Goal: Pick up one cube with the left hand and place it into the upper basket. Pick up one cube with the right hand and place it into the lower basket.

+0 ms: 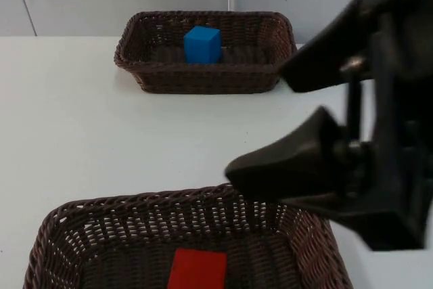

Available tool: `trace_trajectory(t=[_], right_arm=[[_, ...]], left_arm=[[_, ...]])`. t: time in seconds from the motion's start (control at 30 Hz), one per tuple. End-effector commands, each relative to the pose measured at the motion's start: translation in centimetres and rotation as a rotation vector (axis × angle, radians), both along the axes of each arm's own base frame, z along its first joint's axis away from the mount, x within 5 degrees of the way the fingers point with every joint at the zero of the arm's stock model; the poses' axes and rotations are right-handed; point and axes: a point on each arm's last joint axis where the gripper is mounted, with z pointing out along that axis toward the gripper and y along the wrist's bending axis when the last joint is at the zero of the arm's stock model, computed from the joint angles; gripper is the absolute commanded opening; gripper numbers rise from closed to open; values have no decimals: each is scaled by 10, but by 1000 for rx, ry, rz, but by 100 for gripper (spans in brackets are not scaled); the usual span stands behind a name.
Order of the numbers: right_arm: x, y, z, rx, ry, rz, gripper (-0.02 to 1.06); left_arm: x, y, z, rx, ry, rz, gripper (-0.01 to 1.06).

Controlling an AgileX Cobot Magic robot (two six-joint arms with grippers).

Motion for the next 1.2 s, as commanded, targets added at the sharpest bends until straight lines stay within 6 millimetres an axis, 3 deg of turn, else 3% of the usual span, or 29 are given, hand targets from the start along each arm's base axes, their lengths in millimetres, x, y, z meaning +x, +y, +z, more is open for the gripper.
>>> trace_trajectory(t=[0.0, 0.43, 0.67, 0.73, 0.87, 1.17], right_arm=[[-4, -8, 6, 45, -29, -1, 83], [-42, -80, 44, 205, -148, -12, 83], [-56, -121, 52, 245, -171, -124, 83], [-57, -125, 53, 250, -171, -137, 83], [-64, -154, 58, 285, -191, -238, 83], [-78, -187, 60, 331, -204, -285, 83]], left_arm=[[-3, -1, 0, -16, 12, -13, 78], [-9, -5, -5, 10, 83, -86, 78], [-16, -3, -12, 62, 122, -103, 78], [-15, -4, -12, 62, 123, -103, 78], [-15, -4, -16, 65, 143, -106, 78], [-14, -5, -22, 72, 175, -109, 78]])
